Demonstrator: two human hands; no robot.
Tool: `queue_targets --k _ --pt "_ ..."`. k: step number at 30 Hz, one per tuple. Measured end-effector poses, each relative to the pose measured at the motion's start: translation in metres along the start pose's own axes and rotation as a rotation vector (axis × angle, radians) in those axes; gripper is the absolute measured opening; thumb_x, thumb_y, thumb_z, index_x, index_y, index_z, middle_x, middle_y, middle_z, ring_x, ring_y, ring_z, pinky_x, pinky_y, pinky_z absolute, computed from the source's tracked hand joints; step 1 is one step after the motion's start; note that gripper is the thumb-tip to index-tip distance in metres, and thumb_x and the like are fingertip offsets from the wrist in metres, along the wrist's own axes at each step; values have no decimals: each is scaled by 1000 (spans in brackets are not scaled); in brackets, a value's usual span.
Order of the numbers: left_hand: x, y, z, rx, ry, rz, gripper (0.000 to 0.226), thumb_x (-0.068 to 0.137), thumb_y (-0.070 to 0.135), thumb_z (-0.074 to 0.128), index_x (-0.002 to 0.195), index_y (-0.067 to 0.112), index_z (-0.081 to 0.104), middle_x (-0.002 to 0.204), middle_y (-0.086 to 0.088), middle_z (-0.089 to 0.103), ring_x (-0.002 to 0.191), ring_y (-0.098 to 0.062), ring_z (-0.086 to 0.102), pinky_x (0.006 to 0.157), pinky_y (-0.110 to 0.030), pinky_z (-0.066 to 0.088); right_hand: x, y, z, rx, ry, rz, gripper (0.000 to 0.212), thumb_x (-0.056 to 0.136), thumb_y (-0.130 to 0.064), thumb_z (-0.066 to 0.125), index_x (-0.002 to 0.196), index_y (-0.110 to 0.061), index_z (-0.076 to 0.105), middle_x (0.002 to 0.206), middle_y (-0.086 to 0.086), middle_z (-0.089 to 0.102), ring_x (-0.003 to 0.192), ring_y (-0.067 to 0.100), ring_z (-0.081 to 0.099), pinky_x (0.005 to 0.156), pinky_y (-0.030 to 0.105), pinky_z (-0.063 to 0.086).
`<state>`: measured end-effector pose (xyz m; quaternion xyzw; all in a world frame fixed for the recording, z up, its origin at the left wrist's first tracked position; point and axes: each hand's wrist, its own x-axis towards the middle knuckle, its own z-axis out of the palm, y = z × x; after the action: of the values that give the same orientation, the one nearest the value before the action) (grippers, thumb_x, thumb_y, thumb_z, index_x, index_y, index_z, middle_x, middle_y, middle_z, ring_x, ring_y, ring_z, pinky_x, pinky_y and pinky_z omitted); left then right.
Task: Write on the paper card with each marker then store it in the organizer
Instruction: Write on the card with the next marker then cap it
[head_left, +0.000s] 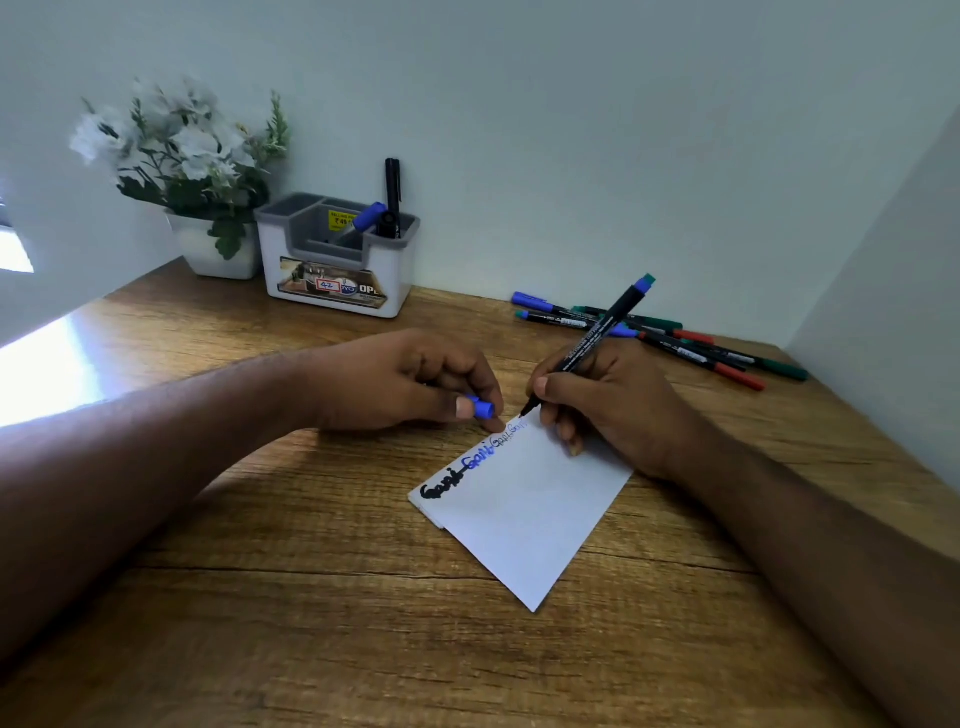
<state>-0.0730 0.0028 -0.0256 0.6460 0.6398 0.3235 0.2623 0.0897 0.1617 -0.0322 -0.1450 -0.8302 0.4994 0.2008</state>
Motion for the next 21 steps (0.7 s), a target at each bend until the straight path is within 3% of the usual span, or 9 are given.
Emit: queue_targets --k 5,11,15,17,21 --pt "0 0 -1 30 -5 1 18 93 14 59 107 21 67 108 8 73 105 -7 65 99 -42 49 0 1 1 -51 8 -8 14 88 0 59 78 3 68 54 5 63 40 12 53 38 24 45" --pt "0 -1 -1 7 0 -10 17 92 14 59 106 20 67 107 7 73 105 -7 65 98 -36 49 1 3 1 -39 5 -2 12 88 0 60 79 2 68 54 4 64 40 12 53 39 23 46" --pt "0 0 0 -3 0 -17 17 92 14 59 106 20 67 107 7 73 106 -7 65 98 -34 48 3 4 -1 128 72 0 13 88 2 58 79 3 68 56 9 62 40 16 50 36 23 42" --pt "-1 0 0 -11 3 -22 17 93 14 58 107 19 66 107 7 74 108 -14 65 102 -42 46 5 4 -3 256 112 -17 17 90 2 55 80 4 68 58 11 61 41 17 48 37 23 41" --pt "-2 2 0 -32 1 -18 16 95 21 55 110 22 61 107 10 74 110 -40 59 101 -57 42 6 -2 -2 415 90 -70 26 95 1 43 85 4 66 59 12 63 43 17 50 40 25 42"
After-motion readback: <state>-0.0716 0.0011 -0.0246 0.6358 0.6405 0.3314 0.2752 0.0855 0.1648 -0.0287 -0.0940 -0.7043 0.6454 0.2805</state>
